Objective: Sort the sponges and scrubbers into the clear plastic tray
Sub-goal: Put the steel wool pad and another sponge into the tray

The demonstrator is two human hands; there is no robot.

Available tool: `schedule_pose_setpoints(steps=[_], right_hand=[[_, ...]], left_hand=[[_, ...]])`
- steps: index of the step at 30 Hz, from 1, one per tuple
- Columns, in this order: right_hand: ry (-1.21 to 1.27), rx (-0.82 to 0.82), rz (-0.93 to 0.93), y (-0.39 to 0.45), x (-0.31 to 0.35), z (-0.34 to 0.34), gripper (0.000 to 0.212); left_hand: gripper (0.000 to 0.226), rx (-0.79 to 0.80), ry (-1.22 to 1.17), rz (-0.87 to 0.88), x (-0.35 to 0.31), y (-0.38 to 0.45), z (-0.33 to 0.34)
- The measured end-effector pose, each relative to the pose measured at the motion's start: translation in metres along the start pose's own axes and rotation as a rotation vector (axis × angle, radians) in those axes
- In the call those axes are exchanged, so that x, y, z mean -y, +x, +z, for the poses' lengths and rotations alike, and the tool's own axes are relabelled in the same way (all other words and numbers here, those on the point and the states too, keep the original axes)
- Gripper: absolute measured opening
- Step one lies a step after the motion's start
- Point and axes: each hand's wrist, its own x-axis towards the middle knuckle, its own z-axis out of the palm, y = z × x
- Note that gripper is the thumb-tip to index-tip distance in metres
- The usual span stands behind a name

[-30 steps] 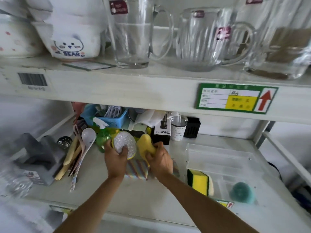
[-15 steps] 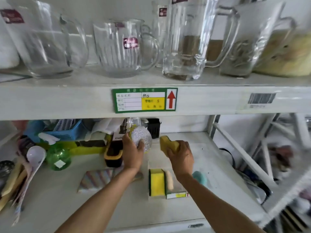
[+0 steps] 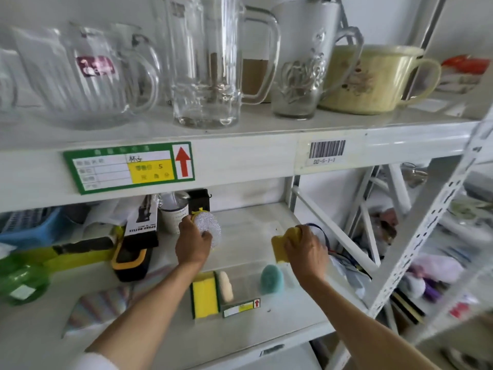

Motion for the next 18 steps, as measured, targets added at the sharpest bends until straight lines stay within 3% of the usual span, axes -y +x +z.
schedule_pose_setpoints(steps=[18], right_hand=[[-0.390,0.372,-0.023,-0.014,-0.024,0.028,0.033]], left_hand=[[0.033,0.092,0.430,0.058,0.020,0.007,0.010]])
